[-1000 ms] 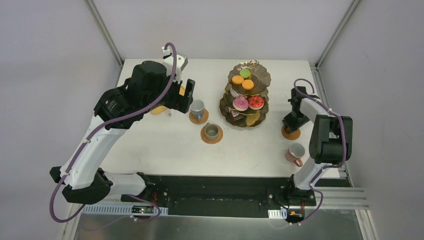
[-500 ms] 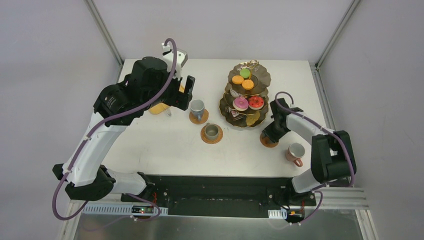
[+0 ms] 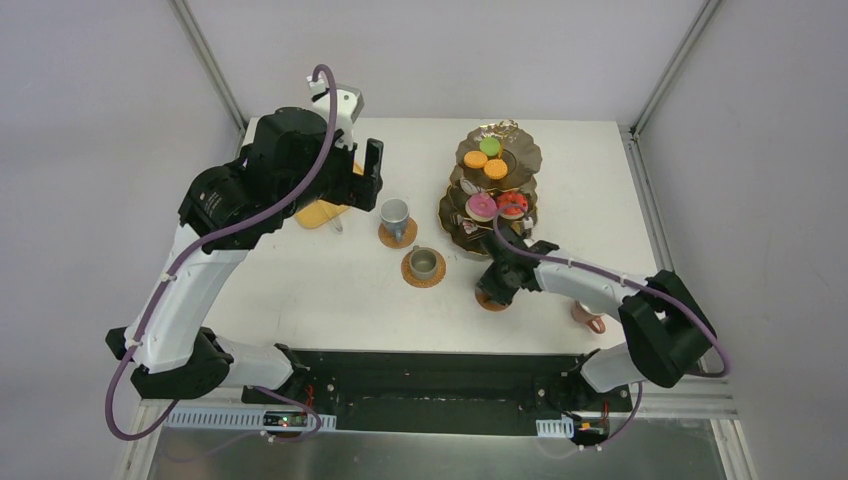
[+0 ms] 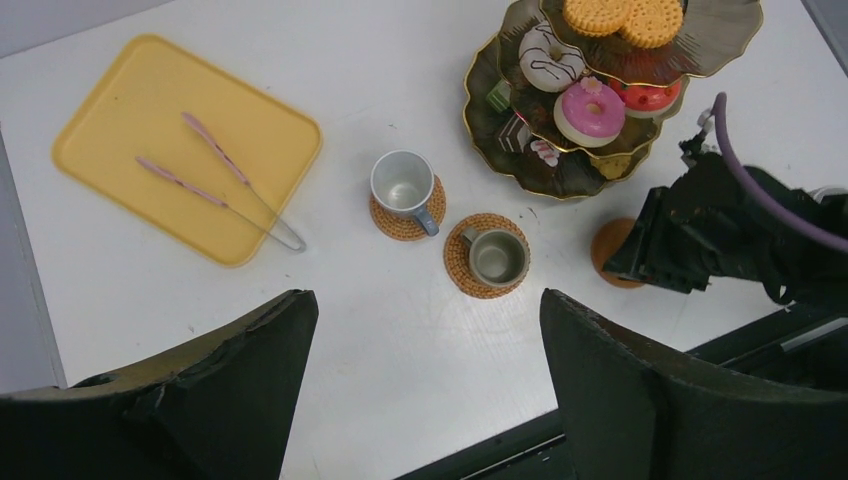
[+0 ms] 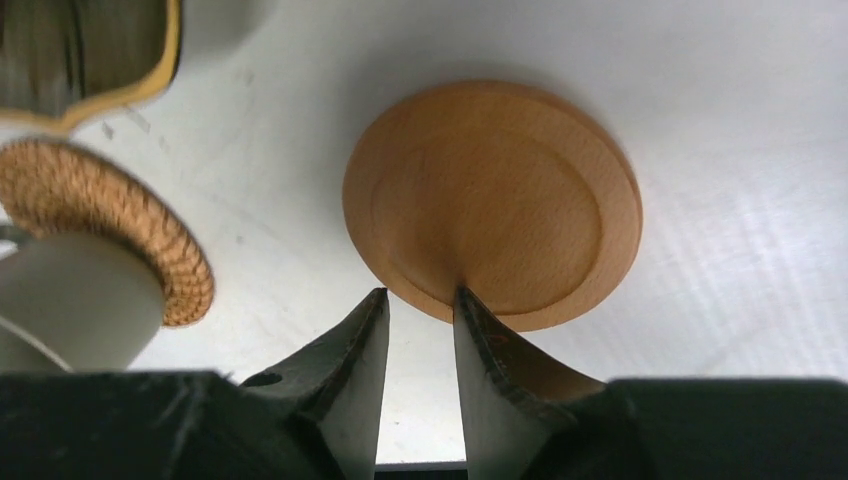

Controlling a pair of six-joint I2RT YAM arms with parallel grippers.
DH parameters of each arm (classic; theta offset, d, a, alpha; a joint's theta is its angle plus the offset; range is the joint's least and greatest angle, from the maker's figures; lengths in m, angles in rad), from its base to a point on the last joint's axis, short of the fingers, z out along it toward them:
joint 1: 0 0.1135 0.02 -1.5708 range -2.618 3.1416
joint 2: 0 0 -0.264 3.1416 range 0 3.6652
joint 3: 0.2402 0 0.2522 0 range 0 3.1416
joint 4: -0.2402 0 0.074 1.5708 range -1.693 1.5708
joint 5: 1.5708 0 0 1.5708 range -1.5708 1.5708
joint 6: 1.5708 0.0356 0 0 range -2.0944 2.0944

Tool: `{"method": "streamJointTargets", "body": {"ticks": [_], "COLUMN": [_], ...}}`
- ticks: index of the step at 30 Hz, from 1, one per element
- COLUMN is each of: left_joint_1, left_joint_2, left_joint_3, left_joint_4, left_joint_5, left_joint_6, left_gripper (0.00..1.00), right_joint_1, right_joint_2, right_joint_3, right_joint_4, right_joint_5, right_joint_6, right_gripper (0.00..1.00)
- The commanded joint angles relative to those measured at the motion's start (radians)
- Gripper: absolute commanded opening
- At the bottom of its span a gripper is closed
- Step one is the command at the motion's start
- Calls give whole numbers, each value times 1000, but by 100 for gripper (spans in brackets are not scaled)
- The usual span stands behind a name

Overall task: Serve the afternoon tea
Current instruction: Move the coaster to the center of the board.

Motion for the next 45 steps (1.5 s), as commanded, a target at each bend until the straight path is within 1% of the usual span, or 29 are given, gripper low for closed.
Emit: {"method": "streamJointTargets", "body": {"ticks": [1, 5, 13, 18, 25, 34, 36, 38, 40, 42, 45], "left_joint_1": [1, 1, 1, 1, 1, 1, 2, 2, 1, 1, 1], "left_joint_2": [-16, -16, -14, -11, -9, 3, 10, 18, 27, 33, 38], "left_joint_3": [33, 48, 48, 34, 12, 14, 21, 32, 41, 42, 26], "left_joint_4": [-17, -28, -20, -3, -7, 1, 4, 9, 14, 25, 50], "left_joint_5": [-44, -58, -50, -44, -31, -24, -21, -20, -20, -13, -6], "left_joint_6": [-56, -84, -125, -141, -162, -169, -169, -167, -162, -157, -149], "left_gripper": [85, 84, 84, 84, 84, 84, 84, 84, 84, 84, 84], "right_joint_1": [106, 159, 182, 195, 202, 237, 251, 254, 253, 252, 243], "right_joint_2": [6, 34, 53, 18, 53, 12, -16, -55, -97, -138, -222], "right_joint_3": [-25, -25, -3, -12, -21, -36, 3, 81, 197, 322, 419], "right_joint_4": [69, 101, 115, 124, 148, 149, 117, 45, -69, -226, -380], "right_joint_5": [60, 61, 42, 51, -14, 4, 52, 132, 260, 387, 554], "right_joint_6": [68, 75, 42, 23, 9, 5, -20, -85, -154, -212, -261], "right_gripper": [33, 33, 33, 34, 34, 34, 36, 42, 50, 59, 68]}}
